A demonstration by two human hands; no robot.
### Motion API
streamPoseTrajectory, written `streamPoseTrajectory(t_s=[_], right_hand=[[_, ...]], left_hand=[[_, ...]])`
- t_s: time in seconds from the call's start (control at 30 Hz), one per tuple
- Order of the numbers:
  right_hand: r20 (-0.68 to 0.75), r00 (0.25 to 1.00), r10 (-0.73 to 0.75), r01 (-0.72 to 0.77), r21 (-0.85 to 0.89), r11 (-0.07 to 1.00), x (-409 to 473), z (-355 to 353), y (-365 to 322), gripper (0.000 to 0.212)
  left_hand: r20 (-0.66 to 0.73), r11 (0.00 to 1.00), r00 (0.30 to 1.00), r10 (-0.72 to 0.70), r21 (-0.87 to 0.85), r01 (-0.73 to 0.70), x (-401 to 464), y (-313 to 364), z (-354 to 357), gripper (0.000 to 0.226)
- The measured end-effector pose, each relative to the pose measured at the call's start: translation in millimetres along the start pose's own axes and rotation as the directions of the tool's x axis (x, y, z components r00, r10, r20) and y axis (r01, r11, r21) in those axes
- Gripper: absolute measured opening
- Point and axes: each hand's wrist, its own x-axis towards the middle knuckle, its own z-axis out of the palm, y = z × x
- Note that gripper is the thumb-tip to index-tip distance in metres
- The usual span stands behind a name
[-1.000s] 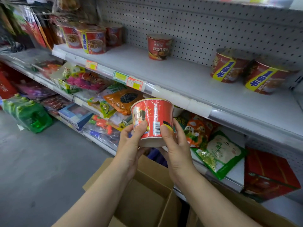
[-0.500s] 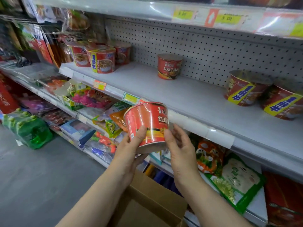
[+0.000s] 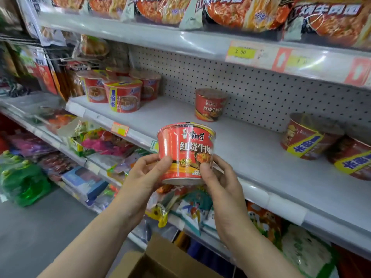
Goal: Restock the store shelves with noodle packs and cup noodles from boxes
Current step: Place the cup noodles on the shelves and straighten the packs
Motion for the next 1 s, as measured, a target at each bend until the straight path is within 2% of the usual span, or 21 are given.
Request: streamPoseTrajectory(t_s=[0.23, 0.37, 0.47, 0.6, 0.77, 1.0], right_hand=[[-0.024, 0.995, -0.099, 0.099, 0.004, 0.995, 45.4, 6.5, -25.9, 0.069], [-0.069, 0.989, -0.131, 0.128, -0.043, 0.991, 75.5, -3.9, -29.0, 0.079], [-0.093, 0.983, -0.158, 0.152, -0.067, 0.986, 94.0, -17.5, -30.3, 0.076], [-0.127, 0.971, -0.202, 0.186, -0.128, 0.974, 116.7, -38.0, -27.1, 0.062], [-0.206, 0.954, -0.220, 0.190, -0.157, 0.969, 145.3, -64.7, -18.3, 0.065], [-0.312, 0.914, -0.261, 0.208, -0.193, 0.959, 176.8, -92.0, -11.8, 0.067]], left_hand=[[0.110, 0.993, 0.993, 0.032, 0.109, -0.045, 46.5, 30.0, 8.5, 0.064], [0.206, 0.985, 0.978, 0.015, 0.167, -0.050, 76.7, 35.2, 25.5, 0.056], [0.243, 0.976, 0.970, -0.005, 0.213, -0.048, 99.7, 32.6, 39.5, 0.063], [0.251, 0.970, 0.967, -0.046, 0.244, -0.017, 131.5, 24.0, 58.2, 0.057], [0.280, 0.970, 0.956, -0.091, 0.241, 0.022, 165.4, 8.3, 90.0, 0.057], [0.384, 0.972, 0.923, -0.025, 0.225, -0.067, 198.3, -10.8, 136.5, 0.049]])
